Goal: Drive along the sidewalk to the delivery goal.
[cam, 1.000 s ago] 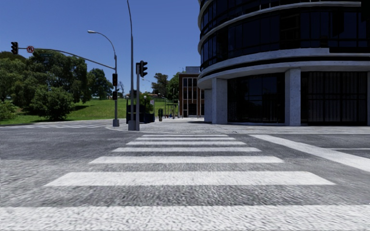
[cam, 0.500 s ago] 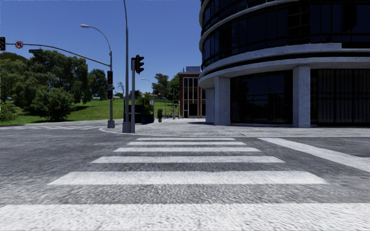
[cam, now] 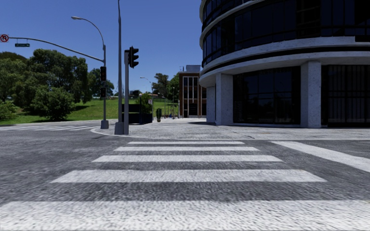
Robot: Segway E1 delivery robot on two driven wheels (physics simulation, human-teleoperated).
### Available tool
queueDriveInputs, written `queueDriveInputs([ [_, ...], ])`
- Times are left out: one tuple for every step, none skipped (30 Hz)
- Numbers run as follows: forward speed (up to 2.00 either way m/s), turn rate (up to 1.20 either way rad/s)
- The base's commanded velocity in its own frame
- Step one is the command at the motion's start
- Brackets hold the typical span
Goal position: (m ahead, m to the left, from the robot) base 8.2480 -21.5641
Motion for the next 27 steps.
queueDriveInputs([
  [1.86,0.0],
  [1.86,0.0],
  [1.86,0.0],
  [1.86,0.0],
  [1.86,0.0],
  [1.86,0.0],
  [1.86,0.0],
  [1.86,0.0],
  [1.86,0.0],
  [1.86,0.0],
  [1.86,0.0],
  [1.86,0.0],
  [1.86,0.0],
  [1.86,0.0],
  [1.86,0.0],
  [1.86,0.0],
  [1.86,0.0],
  [1.86,0.0],
  [1.86,0.0],
  [1.86,0.0],
  [1.86,0.0],
  [1.86,0.0],
  [1.85,0.0],
  [1.85,0.0],
  [1.85,0.0],
  [1.85,0.0],
  [1.85,0.0],
])
